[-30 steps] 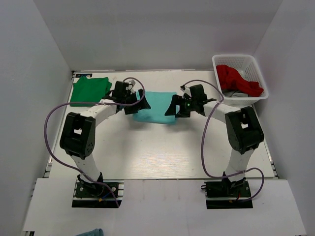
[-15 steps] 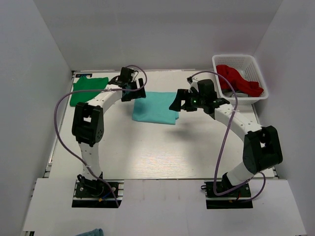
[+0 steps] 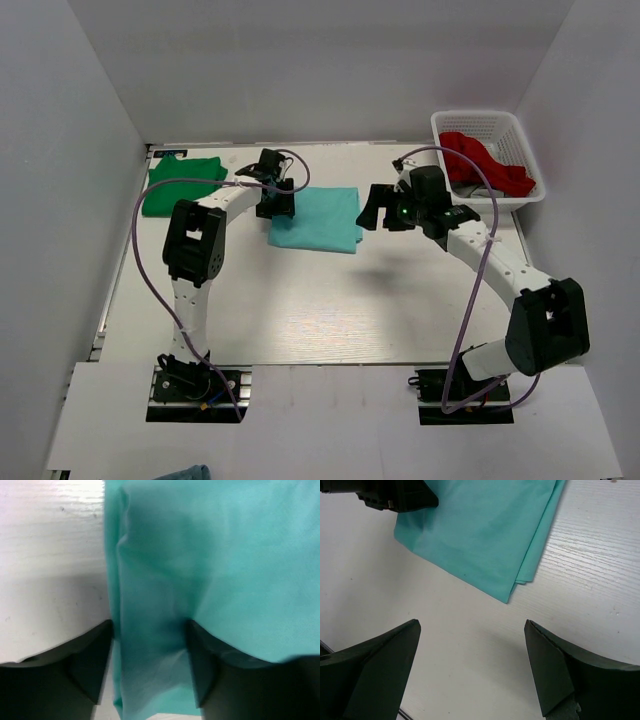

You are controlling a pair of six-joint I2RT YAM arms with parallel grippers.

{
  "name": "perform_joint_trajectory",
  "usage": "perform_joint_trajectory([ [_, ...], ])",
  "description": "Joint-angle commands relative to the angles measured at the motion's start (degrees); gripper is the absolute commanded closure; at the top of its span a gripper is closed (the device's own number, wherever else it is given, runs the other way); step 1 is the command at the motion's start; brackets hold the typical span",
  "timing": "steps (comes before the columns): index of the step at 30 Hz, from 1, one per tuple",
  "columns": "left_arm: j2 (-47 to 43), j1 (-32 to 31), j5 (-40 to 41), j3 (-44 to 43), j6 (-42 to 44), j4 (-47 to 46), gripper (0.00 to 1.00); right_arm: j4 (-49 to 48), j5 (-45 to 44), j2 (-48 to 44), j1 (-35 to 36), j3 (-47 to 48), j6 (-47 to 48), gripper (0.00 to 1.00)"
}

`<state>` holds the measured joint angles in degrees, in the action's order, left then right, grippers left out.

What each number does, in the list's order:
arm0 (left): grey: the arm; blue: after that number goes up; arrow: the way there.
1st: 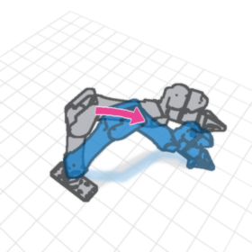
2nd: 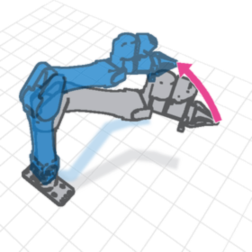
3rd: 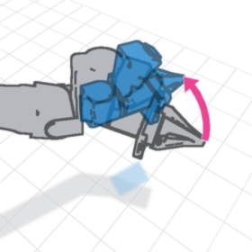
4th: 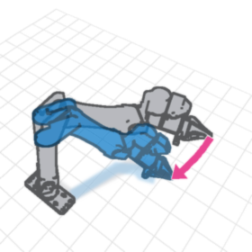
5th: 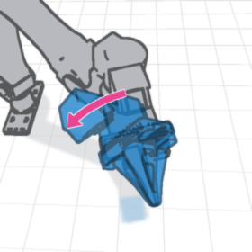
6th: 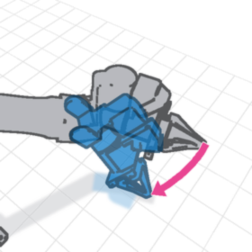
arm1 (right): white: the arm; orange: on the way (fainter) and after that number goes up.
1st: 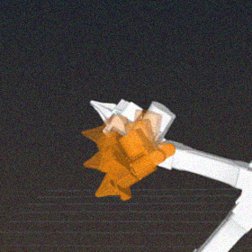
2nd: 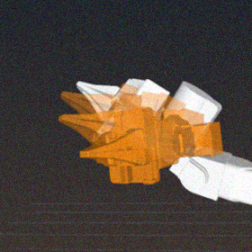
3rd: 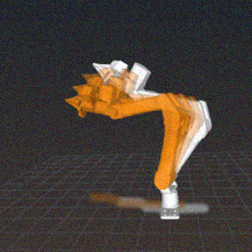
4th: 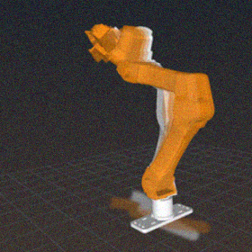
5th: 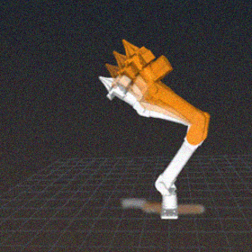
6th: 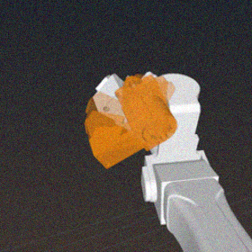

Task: Fold and stack the t-shirts
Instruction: Put the neatly folded tshirt into the corner of the board with the left arm

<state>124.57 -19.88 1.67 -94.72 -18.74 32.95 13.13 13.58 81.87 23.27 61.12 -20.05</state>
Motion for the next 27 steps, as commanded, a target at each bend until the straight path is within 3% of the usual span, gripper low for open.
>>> perform_joint_trajectory([
  [1,3.8,-0.6,-2.9,1.5,1.2,0.4,0.34,0.0,-2.9,-2.3,-0.2,-1.1,0.8,0.1],
  [7,7.4,-1.7,-0.3,-0.3,1.2,1.7,0.6,-0.4,-5.3,-4.2,-0.2,-2.9,1.2,0.1],
  [10,8.7,-1.7,0.3,-2.5,1.2,3.6,1.0,0.0,-6.8,-4.2,-0.3,-3.6,1.5,0.1],
  [16,3.8,-1.7,9.7,-4.2,1.9,5.1,1.0,-0.7,-10.0,-5.8,-0.3,-5.8,2.5,0.1],
  [19,-2.1,-0.4,8.6,-3.5,8.8,4.1,1.0,-2.1,-11.3,-6.5,-0.5,-7.4,2.9,0.1],
  [27,-15.1,0.6,19.6,3.5,22.4,-4.4,1.0,-3.7,-13.3,-6.7,-0.5,-8.3,2.4,0.1],
])
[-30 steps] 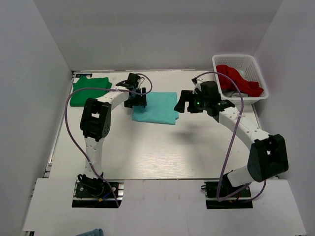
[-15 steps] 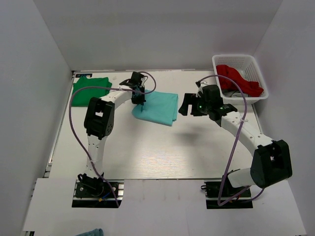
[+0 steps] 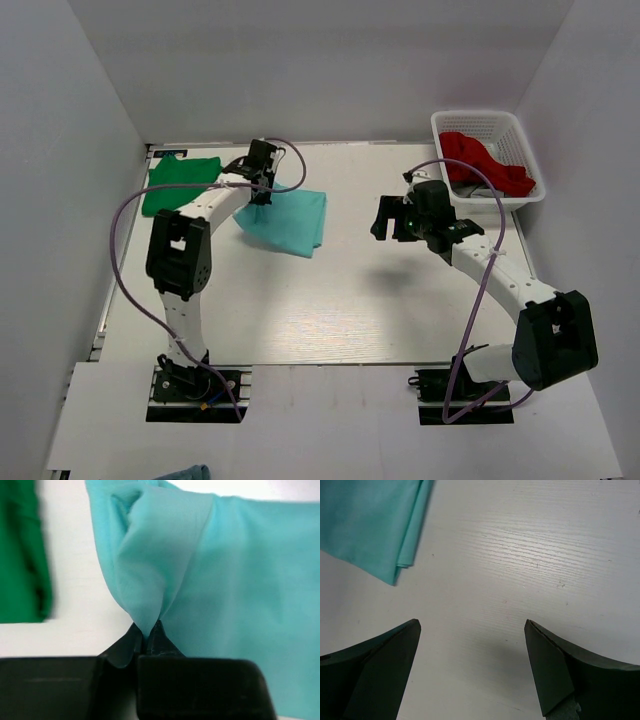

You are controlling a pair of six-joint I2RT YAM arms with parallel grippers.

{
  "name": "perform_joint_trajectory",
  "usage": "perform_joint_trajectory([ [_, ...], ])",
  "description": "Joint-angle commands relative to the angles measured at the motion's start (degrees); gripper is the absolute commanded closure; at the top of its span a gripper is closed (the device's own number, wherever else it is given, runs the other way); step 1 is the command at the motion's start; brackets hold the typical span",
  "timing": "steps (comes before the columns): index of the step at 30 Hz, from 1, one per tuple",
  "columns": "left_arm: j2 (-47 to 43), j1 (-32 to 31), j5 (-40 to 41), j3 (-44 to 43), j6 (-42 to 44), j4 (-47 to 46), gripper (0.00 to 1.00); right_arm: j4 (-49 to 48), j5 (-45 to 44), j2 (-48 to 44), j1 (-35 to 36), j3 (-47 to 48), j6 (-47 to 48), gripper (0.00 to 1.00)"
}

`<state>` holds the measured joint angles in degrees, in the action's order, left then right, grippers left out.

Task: Fold and stack the t-shirts
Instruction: Put the neatly folded tshirt into the corner of the board with the left arm

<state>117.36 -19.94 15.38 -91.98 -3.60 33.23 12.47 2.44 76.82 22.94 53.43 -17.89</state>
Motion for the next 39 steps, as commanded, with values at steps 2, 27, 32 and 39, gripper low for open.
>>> perform_joint_trajectory([
  [2,-10.0,2.1,7.5,1.3,9.5,-5.3,1.0,-3.2,-2.1,-1.6,-0.1,-0.6,0.2,0.1],
  [27,-14.5,14.2,3.6,-7.1,19.6,-7.0,1.0,-2.5,-7.0,0.2,-0.3,0.6,-1.0,0.1],
  [32,-17.5,15.3,2.5,-7.1,19.6,-6.3,1.0,-2.5,-6.7,-0.1,-0.4,0.4,-1.2,0.1],
  [39,-18.0,15.8,3.8,-7.7,19.6,-6.3,1.0,-3.0,-6.8,0.3,-0.4,-0.1,-1.3,0.1],
])
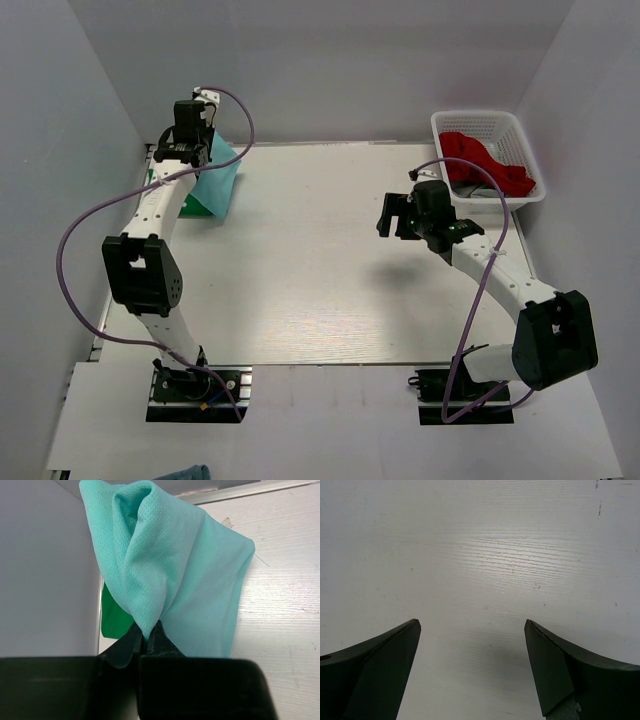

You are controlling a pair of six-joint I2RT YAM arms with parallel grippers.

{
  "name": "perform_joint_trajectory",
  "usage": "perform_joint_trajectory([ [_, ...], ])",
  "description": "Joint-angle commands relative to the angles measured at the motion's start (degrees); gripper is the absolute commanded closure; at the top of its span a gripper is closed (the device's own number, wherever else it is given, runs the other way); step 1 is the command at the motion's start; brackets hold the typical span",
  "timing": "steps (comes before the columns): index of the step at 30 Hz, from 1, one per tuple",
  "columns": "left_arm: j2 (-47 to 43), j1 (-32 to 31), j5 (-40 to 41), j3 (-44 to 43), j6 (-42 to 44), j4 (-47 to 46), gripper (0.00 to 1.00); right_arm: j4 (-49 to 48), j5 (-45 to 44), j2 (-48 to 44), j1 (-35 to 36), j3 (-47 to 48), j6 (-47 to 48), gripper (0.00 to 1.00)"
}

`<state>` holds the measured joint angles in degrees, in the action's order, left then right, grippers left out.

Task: Fold and stack the t-shirts
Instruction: Put the neatly folded tshirt into the corner of the board with the left arm

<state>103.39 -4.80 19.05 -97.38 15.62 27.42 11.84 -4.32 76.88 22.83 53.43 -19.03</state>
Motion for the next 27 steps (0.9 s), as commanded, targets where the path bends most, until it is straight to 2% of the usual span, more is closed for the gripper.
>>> perform_joint_trajectory([
  [1,-4.1,1.3,0.6,-2.3,0.4,-0.5,1.0,-2.4,-0.1,0.3,-0.2,0.0,0.0,0.1],
  [12,2.1,5.8,4.9,-3.3,1.4,-4.9,1.0,-2.3,-0.2,1.9,-0.1,1.4,0.1,0.1],
  [19,7.4,8.6,2.9,-3.7,2.0,-7.1,1.0,-2.1,1.9,4.8,-0.2,3.1,0.5,0.1],
  [27,14.9,10.2,10.3,-7.8,2.6,-10.1,1.0,-1.8,2.6,7.0,-0.2,4.8,0.8,0.1],
])
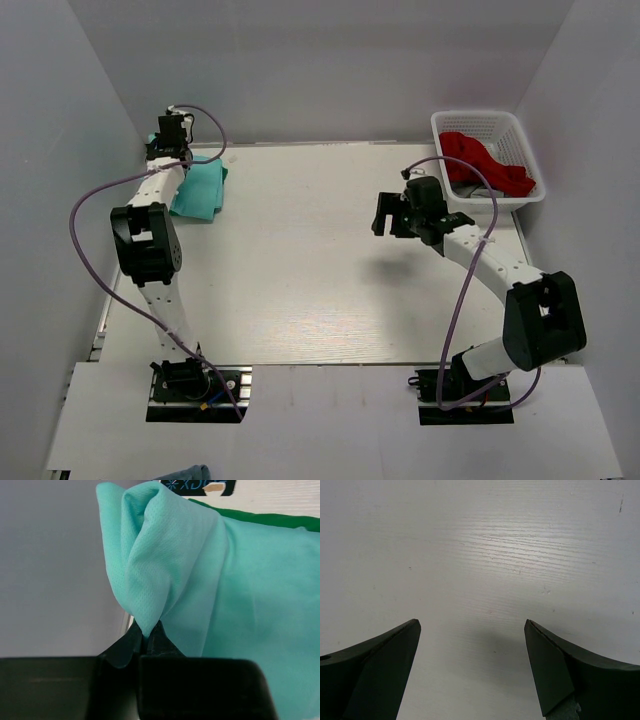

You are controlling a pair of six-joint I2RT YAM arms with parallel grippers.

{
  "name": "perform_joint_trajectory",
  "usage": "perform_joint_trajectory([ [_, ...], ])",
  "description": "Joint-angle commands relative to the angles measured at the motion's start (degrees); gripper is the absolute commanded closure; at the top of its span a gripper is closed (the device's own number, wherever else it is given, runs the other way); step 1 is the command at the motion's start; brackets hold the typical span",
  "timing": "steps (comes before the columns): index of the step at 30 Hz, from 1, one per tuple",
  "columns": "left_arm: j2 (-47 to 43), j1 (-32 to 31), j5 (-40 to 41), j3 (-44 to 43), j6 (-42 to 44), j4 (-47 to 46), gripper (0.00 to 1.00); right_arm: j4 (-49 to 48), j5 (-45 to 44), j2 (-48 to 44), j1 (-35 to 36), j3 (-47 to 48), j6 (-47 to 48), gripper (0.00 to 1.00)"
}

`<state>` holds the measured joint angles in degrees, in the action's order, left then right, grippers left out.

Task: Fold and stack the t-shirts
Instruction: Put the neatly folded tshirt into the corner of the board with the left arm

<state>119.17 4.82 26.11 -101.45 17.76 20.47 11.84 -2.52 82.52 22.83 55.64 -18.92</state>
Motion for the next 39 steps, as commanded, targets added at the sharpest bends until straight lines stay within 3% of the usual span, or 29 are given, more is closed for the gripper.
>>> perform_joint_trajectory([
  [1,0.3,1.2,3.9,-4.3,0.4,-3.2,1.0,-1.6,1.0,1.4,-0.2,3.4,0.6,0.1],
  [3,1.1,1.2,4.0,-5.1,0.4,-3.2,1.0,-1.5,1.5,2.3,-0.3,3.8,0.5,0.1],
  [4,1.7,1.2,5.4,-5.1,0.4,-3.8,0.9,-0.9,1.7,2.7,-0.2,4.2,0.4,0.1],
  [6,2.4,1.2,7.1,-6.2,-0.3,-3.8,0.52,-1.2,1.7,3.1,-0.3,4.5,0.5,0.1],
  [8,3.7,1.2,9.7,-7.5,-0.3,-3.0,0.04,-1.0,1.6,3.3,-0.2,4.9,0.2,0.1],
  [9,3.7,1.2,10.4,-9.1,-0.3,-2.5,0.0,-0.6,1.4,3.2,-0.4,5.0,0.1,0.1],
  [17,1.1,0.0,9.1,-9.1,-7.6,3.9,0.0,-1.6,1.2,-0.3,-0.2,2.8,-1.5,0.1],
  [24,-5.3,-0.5,-7.1,-14.4,-26.8,19.0,0.0,-5.0,1.3,-7.9,-0.2,-4.4,-3.5,0.1],
  [27,-16.8,-1.2,-14.9,-4.1,-35.8,15.8,0.0,-6.3,3.9,-11.5,-0.3,-8.7,-4.5,0.1],
  [29,-24.8,-2.6,-24.4,10.3,-39.5,9.8,0.0,-6.5,3.2,-15.0,-0.2,-12.8,-5.4,0.1],
  [30,-29.0,-4.2,-28.4,16.2,-40.9,0.8,0.0,-6.3,3.2,-17.2,-0.2,-13.7,-6.0,0.1],
  [31,-37.4,-5.2,-32.7,28.9,-43.5,-4.2,0.0,-6.0,2.8,-18.3,-0.2,-14.6,-6.3,0.1],
  [32,-41.1,-6.3,-38.5,34.9,-44.9,-8.7,0.0,-5.3,2.8,-22.5,-0.3,-18.1,-7.0,0.1],
  [33,-44.3,-7.6,-40.6,45.1,-46.0,-12.7,0.0,-5.3,2.8,-24.0,-0.2,-19.3,-7.0,0.1],
  [35,-52.2,-11.3,-42.2,53.6,-49.1,-18.8,0.0,-4.6,2.8,-30.4,-0.1,-23.0,-7.8,0.1],
  [36,-54.5,-12.2,-43.0,62.3,-50.3,-21.1,0.0,-4.9,2.8,-32.1,-0.2,-27.3,-7.8,0.1],
  [39,-60.8,-14.3,-51.0,74.8,-54.7,-32.3,0.0,-7.2,3.4,-39.4,-0.2,-33.0,-8.3,0.1],
])
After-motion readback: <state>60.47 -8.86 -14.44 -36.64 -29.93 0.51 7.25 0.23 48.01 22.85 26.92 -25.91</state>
